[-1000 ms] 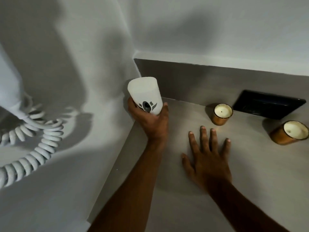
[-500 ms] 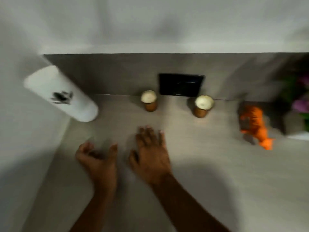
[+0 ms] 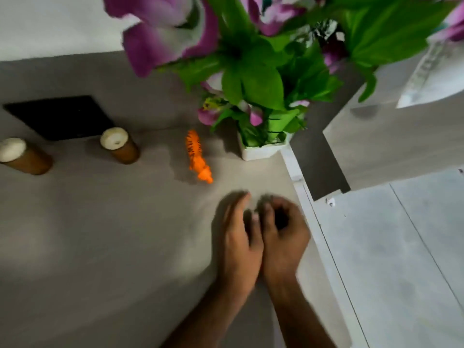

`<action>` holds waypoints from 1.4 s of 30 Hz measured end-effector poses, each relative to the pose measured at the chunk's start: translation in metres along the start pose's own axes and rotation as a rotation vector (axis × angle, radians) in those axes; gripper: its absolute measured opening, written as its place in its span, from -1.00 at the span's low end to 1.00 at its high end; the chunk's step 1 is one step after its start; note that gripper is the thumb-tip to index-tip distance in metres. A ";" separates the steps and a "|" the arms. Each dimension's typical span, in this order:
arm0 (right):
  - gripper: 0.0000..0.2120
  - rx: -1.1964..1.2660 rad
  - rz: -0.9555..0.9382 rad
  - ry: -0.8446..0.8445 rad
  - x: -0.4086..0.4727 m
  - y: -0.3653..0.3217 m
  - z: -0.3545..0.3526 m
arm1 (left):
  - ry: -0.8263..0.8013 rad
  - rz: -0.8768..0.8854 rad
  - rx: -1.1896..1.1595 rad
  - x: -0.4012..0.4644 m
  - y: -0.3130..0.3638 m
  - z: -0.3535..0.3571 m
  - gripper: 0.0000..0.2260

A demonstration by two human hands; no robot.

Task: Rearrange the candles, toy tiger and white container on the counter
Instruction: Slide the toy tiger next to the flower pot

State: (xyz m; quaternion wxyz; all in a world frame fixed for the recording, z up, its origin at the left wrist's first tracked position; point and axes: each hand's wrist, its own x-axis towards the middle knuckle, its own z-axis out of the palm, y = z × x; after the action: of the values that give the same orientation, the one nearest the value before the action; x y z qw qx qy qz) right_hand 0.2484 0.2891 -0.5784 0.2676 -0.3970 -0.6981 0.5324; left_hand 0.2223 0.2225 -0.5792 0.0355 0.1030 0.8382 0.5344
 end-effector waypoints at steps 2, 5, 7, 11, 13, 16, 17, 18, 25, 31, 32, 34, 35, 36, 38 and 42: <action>-0.78 0.104 0.017 0.038 0.035 -0.005 0.011 | 0.040 -0.098 -0.037 0.032 0.010 0.021 -0.57; -0.60 0.139 0.009 0.007 0.075 -0.012 0.028 | 0.081 -0.124 -0.030 0.072 0.017 0.037 -0.51; -0.51 0.147 -0.002 -0.024 0.090 -0.016 0.035 | 0.088 -0.115 -0.025 0.088 0.016 0.043 -0.60; -0.66 0.133 -0.082 -0.052 0.103 -0.024 0.037 | 0.127 -0.113 -0.020 0.104 0.018 0.048 -0.71; -0.70 0.156 -0.063 -0.042 0.107 -0.026 0.037 | 0.140 -0.110 -0.005 0.108 0.020 0.053 -0.74; -0.70 0.165 -0.012 -0.026 0.111 -0.026 0.038 | 0.154 -0.103 0.002 0.111 0.022 0.057 -0.77; -0.69 0.162 -0.003 -0.022 0.113 -0.025 0.039 | 0.154 -0.100 0.009 0.112 0.022 0.058 -0.76; -0.69 0.156 -0.002 -0.020 0.114 -0.025 0.040 | 0.151 -0.097 0.018 0.113 0.022 0.059 -0.76; -0.73 0.128 -0.052 0.035 0.115 -0.027 0.040 | 0.163 -0.085 0.065 0.116 0.021 0.063 -0.76; -0.73 0.114 -0.107 0.062 0.113 -0.026 0.038 | 0.074 -0.113 0.080 0.114 0.028 0.059 -0.67; -0.71 0.133 -0.094 0.068 0.109 -0.024 0.037 | 0.062 -0.116 0.103 0.106 0.029 0.054 -0.62; -0.68 0.163 -0.036 0.046 0.087 -0.021 0.034 | 0.025 -0.106 0.143 0.076 0.022 0.033 -0.53; -0.68 0.130 -0.028 0.022 0.071 -0.017 0.030 | -0.014 -0.079 0.170 0.053 0.015 0.017 -0.51; -0.67 0.056 -0.043 0.016 0.058 -0.009 0.020 | -0.062 -0.036 0.215 0.027 0.009 0.004 -0.53; -0.65 0.014 -0.100 -0.029 0.028 -0.001 0.016 | -0.077 0.067 0.380 -0.002 -0.019 -0.040 -0.58; -0.55 -0.005 -0.159 -0.132 -0.008 -0.011 0.051 | 0.017 0.058 0.799 0.041 -0.064 -0.116 -0.38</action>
State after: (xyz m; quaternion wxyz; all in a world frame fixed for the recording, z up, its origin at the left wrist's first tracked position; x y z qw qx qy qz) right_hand 0.2090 0.2543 -0.5822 0.2617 -0.3052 -0.7447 0.5328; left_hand 0.1534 0.1018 -0.5853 -0.0293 0.1278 0.9770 0.1679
